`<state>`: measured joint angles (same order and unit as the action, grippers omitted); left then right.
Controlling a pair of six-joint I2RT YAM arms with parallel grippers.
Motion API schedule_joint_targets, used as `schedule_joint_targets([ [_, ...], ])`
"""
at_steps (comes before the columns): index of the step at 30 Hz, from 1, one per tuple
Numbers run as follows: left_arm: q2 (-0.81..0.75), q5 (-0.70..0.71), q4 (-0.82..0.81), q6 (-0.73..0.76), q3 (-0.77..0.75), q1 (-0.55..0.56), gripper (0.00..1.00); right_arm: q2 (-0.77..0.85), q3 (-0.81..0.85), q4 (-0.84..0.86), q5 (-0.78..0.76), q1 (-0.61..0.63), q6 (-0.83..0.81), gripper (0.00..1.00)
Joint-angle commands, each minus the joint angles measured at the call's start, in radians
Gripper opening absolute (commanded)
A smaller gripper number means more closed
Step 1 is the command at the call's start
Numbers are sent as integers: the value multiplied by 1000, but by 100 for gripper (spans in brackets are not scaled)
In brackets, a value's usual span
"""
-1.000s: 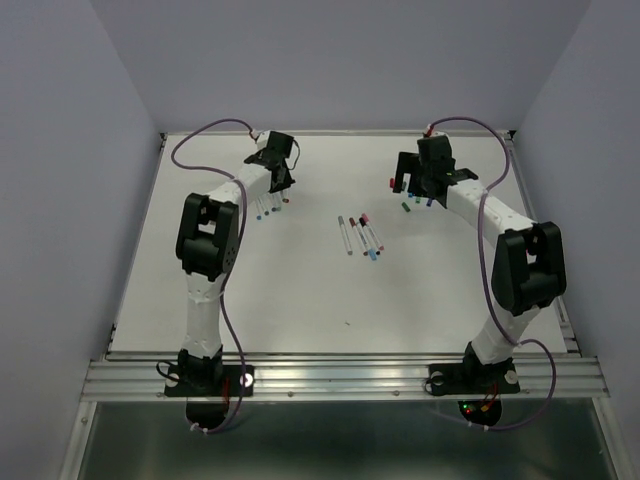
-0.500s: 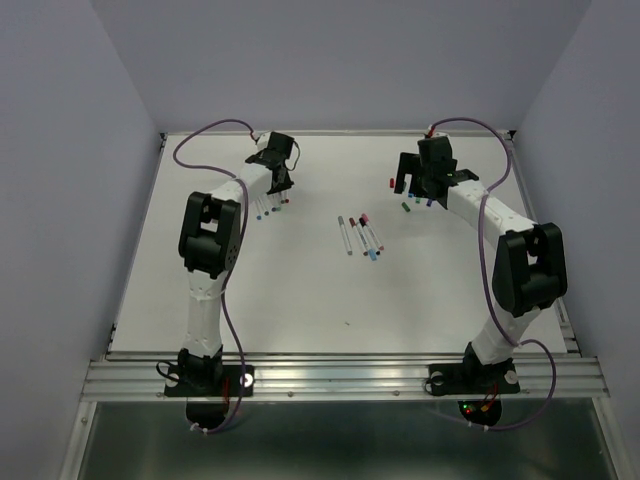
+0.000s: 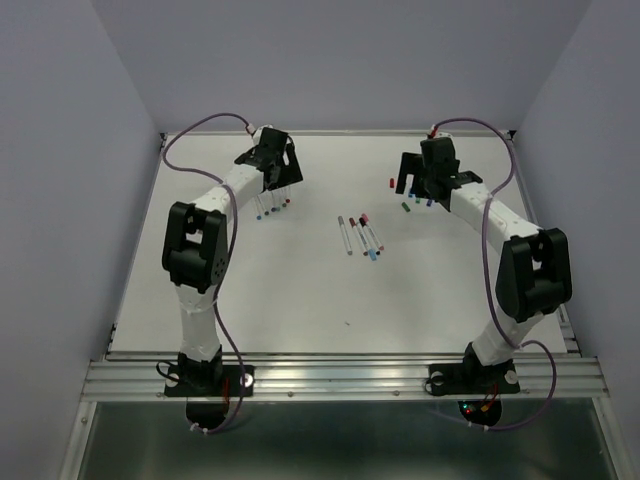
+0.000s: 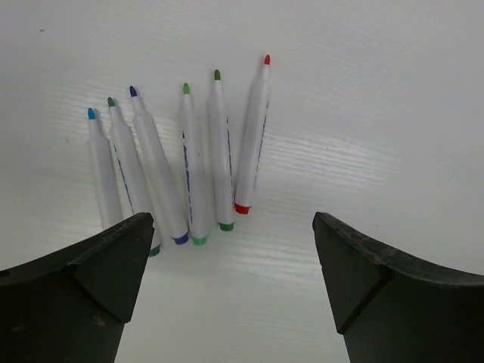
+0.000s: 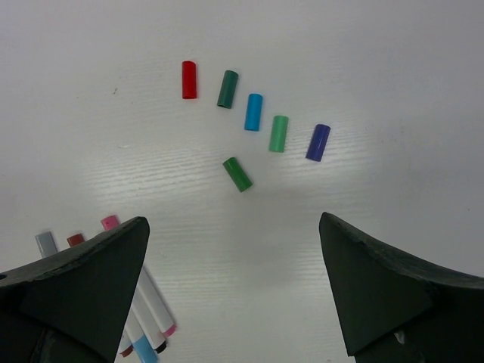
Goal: Open the pen caps
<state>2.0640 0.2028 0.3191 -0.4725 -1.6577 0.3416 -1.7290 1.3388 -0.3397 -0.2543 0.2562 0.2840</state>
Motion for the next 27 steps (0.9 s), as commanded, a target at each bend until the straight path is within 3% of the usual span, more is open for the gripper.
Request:
schedule_joint_targets([
  [1, -174, -69, -43, -3, 93, 43, 99, 77, -35, 13, -17, 3, 30, 100],
  [10, -180, -138, -48, -35, 197, 267, 99, 149, -105, 16, -51, 3, 53, 100],
  [27, 8, -49, 106, -132, 73, 370, 97, 197, -151, 30, -83, 3, 50, 100],
])
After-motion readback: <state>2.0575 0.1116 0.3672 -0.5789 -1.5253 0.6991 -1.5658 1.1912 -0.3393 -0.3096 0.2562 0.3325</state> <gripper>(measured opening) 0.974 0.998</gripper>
